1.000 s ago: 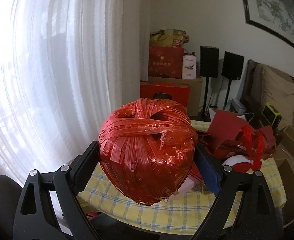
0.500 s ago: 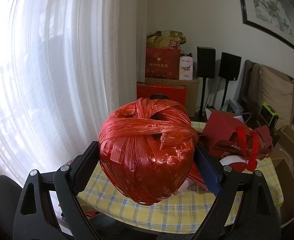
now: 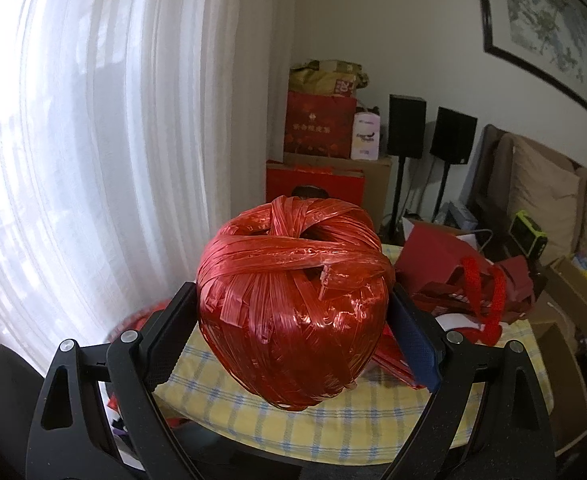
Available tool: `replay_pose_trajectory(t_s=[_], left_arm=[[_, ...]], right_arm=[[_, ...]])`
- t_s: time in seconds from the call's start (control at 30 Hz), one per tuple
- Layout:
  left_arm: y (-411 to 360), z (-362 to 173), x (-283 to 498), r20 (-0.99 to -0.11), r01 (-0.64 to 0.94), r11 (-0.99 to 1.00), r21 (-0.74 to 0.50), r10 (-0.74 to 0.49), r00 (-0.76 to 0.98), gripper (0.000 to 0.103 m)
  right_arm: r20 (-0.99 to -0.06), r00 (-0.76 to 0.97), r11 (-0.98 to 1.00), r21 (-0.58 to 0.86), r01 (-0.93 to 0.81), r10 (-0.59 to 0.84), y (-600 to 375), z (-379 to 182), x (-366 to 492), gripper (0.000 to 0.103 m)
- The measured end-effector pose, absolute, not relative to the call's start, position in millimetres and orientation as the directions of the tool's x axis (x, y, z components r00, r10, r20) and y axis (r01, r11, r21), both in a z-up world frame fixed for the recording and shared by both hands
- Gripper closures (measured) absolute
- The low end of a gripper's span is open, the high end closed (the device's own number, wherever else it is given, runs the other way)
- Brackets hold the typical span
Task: Organize objects
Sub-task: 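Lift the red tin box off the table with the right gripper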
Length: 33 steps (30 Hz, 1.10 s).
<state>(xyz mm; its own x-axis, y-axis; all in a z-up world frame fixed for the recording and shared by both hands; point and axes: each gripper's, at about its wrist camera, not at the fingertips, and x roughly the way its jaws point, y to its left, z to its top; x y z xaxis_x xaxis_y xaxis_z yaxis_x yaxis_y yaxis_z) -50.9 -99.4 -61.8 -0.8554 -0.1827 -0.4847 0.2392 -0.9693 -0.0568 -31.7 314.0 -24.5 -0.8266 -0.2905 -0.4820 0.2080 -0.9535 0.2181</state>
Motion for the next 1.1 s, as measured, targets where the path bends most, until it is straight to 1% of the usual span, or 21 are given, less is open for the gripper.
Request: replay_pose_trajectory(t_s=[0.2, 0.47, 0.83, 1.1], left_arm=[[-89, -60, -55, -0.483, 0.219, -0.975, -0.041, -0.173, -0.858, 0.013], [-75, -48, -58, -0.459, 0.185, -0.982, -0.039, -0.147, -0.876, 0.013], [-46, -30, -65, -0.431, 0.116, -0.992, -0.051, -0.083, -0.899, 0.012], [-18, -21, -70, -0.416, 0.074, -0.997, -0.026, -0.057, -0.908, 0.012]], right_arm=[[-0.483, -0.832, -0.956, 0.227, 0.184, -0.275, 323, -24, -30, 0.018], [-0.475, -0.842, -0.959, 0.238, 0.155, -0.254, 338, -20, -25, 0.018], [-0.465, -0.863, -0.969, 0.226, 0.100, -0.197, 358, -15, -18, 0.018], [-0.464, -0.871, -0.972, 0.229, 0.057, -0.161, 375, -16, -15, 0.018]])
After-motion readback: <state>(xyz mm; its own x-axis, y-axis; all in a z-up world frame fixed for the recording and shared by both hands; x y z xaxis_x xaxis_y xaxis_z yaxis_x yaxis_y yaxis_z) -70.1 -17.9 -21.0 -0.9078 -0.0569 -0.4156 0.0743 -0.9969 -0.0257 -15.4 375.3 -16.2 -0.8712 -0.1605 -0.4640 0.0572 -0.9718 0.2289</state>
